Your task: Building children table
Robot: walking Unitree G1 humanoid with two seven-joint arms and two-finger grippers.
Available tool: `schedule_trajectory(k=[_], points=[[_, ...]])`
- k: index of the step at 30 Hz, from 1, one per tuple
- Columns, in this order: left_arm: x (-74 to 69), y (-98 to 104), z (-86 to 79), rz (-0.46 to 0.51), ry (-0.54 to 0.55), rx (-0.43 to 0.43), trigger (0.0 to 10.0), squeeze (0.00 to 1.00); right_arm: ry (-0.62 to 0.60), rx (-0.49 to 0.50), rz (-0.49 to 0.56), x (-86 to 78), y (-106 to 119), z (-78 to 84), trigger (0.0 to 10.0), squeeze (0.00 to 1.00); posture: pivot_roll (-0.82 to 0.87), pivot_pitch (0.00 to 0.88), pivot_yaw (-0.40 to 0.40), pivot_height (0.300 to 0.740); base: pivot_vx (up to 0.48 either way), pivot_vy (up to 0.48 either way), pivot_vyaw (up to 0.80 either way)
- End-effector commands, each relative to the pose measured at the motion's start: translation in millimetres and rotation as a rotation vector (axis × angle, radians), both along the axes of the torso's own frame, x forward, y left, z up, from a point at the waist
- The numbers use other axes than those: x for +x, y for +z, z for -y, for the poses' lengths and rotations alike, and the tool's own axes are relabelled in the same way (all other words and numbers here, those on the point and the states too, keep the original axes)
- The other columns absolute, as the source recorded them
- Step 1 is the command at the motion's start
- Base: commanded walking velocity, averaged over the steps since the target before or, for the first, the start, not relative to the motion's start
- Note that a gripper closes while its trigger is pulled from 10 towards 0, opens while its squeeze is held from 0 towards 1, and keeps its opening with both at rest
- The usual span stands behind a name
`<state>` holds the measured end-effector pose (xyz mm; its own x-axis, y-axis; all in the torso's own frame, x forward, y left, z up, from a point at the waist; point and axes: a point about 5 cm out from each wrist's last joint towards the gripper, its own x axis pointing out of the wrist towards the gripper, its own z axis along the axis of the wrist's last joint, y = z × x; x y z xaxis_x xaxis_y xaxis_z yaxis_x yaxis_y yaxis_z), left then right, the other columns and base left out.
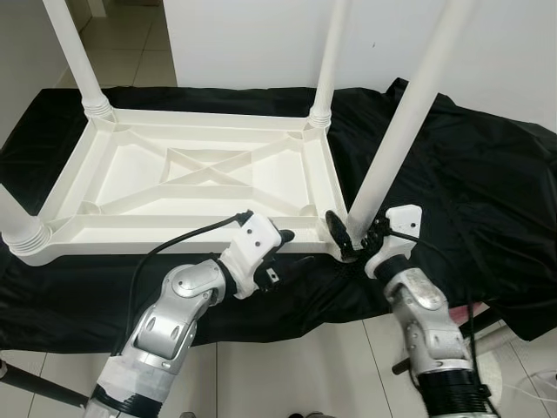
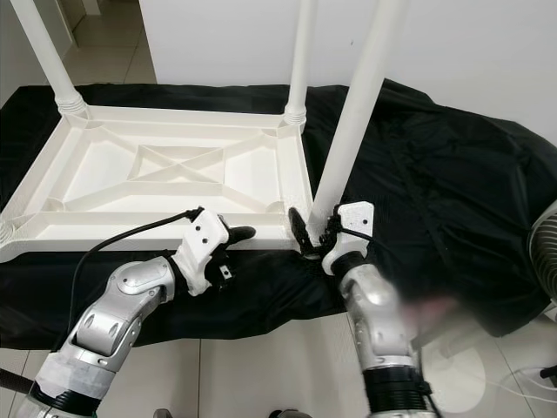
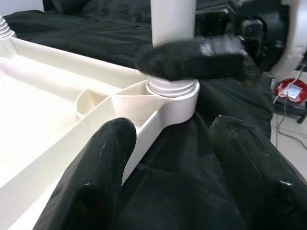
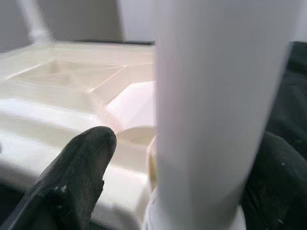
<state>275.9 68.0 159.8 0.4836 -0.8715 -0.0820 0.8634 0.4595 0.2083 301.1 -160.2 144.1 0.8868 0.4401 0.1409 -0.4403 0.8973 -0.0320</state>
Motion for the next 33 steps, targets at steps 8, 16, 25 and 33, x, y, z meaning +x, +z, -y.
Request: schedule_trajectory(k=[8, 16, 25, 33], points=[[3.3, 2, 0.6, 0.01, 0.043, -0.001, 10.0, 0.0, 0.121, -0.101, -0.007, 15.4, 0, 8.4, 7.5, 0.0, -0.05, 0.07, -0.037, 0.74, 0.0, 0.0, 0.0], [2.4, 2, 0.1, 0.012, 0.045, 0.0, 10.0, 0.0, 0.179, -0.144, -0.029, 24.4, -4, 10.8, 0.0, 0.0, -0.04, 0.075, -0.04, 0.74, 0.0, 0.0, 0.0], [2.1, 2, -3.2, 0.009, 0.062, 0.001, 10.0, 0.0, 0.2, -0.127, -0.057, 24.1, -12, 11.7, 0.0, 0.0, -0.04, 0.078, -0.042, 0.74, 0.0, 0.0, 0.0], [3.4, 1, -5.2, 0.009, 0.072, 0.001, 10.0, 0.0, 0.008, -0.026, -0.1, 18.7, -15, 2.1, 10.0, 0.0, -0.04, 0.082, -0.044, 0.74, 0.0, 0.0, 0.0]])
